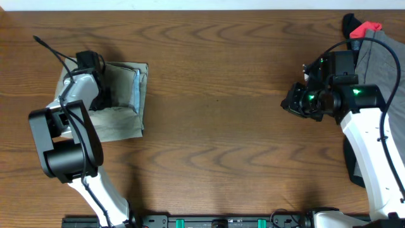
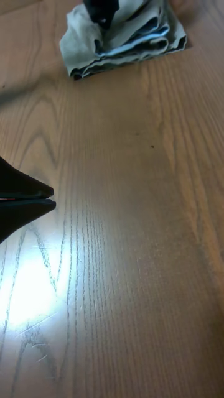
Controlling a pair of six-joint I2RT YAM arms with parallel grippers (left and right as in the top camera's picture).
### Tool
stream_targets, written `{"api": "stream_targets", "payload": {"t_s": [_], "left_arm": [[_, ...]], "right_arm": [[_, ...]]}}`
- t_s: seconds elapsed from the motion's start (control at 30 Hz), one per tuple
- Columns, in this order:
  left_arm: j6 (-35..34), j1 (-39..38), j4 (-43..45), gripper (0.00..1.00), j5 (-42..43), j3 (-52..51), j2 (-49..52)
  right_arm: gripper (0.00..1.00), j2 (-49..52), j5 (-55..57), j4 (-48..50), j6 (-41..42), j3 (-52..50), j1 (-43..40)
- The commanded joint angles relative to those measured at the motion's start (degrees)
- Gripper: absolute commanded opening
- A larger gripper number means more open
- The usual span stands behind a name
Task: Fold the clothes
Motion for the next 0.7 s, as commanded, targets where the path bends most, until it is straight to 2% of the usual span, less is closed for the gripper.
{"api": "stream_targets", "payload": {"t_s": [0.0, 0.1, 0.23, 0.33, 0.37, 0.43, 0.5, 0.6, 0.67], "left_arm": [[-6.4, -0.6, -7.3, 0.26, 1.9, 1.9, 0.2], [-9.4, -0.8, -14.8, 0.36, 4.8, 7.5, -5.2], [-10.4, -1.0, -20.9, 0.52, 13.1, 12.0, -14.2], [-11.3, -1.0, -23.3, 0.56, 17.1, 12.0, -19.1], [-12.3, -1.0, -24.9, 0.55, 19.1, 11.9, -20.3], [-12.6, -1.0, -28.1, 0.37, 23.3, 11.8, -21.2], [-12.6, -1.1, -30.4, 0.24, 25.6, 10.4, -21.1], [-12.6, -1.1, -27.4, 0.18, 25.7, 5.2, -20.5], [-12.6, -1.1, -22.1, 0.13, 27.0, 0.4, -20.3]], "right_arm": [[0.01, -2.9, -0.4, 0.2, 0.1, 0.4, -0.5], [0.01, -4.5, 0.1, 0.5, -0.9, 0.4, -0.5], [0.02, -6.5, 1.0, 0.7, -2.1, 0.4, -0.5], [0.04, -7.0, 1.1, 0.3, -3.0, 0.4, -0.5], [0.04, -7.0, 1.1, 0.1, -3.3, 0.4, -0.5], [0.05, -7.0, 1.1, -0.2, -3.3, 0.4, -0.5], [0.05, -7.0, 1.1, -0.4, -3.3, 0.4, -0.5], [0.05, -7.0, 1.1, -0.8, -4.1, 0.4, -0.5], [0.05, -7.0, 1.1, -0.9, -5.2, 0.4, -0.5]]}}
